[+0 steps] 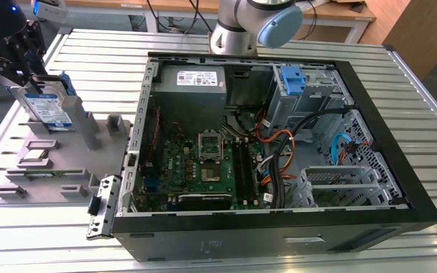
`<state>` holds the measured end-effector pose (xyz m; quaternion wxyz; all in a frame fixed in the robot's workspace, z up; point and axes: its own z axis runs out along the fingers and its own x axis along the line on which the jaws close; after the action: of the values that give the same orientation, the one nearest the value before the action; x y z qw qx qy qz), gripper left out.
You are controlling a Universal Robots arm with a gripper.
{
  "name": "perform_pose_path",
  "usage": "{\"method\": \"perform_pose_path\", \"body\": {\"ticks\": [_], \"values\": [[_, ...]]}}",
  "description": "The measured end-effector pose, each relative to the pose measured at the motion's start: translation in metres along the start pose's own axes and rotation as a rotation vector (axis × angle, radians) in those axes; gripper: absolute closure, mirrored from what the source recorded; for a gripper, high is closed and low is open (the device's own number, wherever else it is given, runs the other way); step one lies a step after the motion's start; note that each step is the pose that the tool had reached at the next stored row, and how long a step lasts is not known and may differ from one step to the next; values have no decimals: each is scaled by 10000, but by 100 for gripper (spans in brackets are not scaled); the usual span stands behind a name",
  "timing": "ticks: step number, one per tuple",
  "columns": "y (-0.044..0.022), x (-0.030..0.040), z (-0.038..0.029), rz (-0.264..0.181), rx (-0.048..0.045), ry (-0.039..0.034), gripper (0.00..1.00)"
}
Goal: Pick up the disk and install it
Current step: 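Pick up the disk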
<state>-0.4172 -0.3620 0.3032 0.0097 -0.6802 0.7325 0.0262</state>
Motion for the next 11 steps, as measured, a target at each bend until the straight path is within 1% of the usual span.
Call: {"method": "perform_pose_path", "body": {"ticks": [2, 3, 11], "values": [[0, 0, 0, 1, -15, -1, 55], [0, 0, -1, 2, -47, -1, 55], [0, 0, 0, 3, -55, -1, 55]]}}
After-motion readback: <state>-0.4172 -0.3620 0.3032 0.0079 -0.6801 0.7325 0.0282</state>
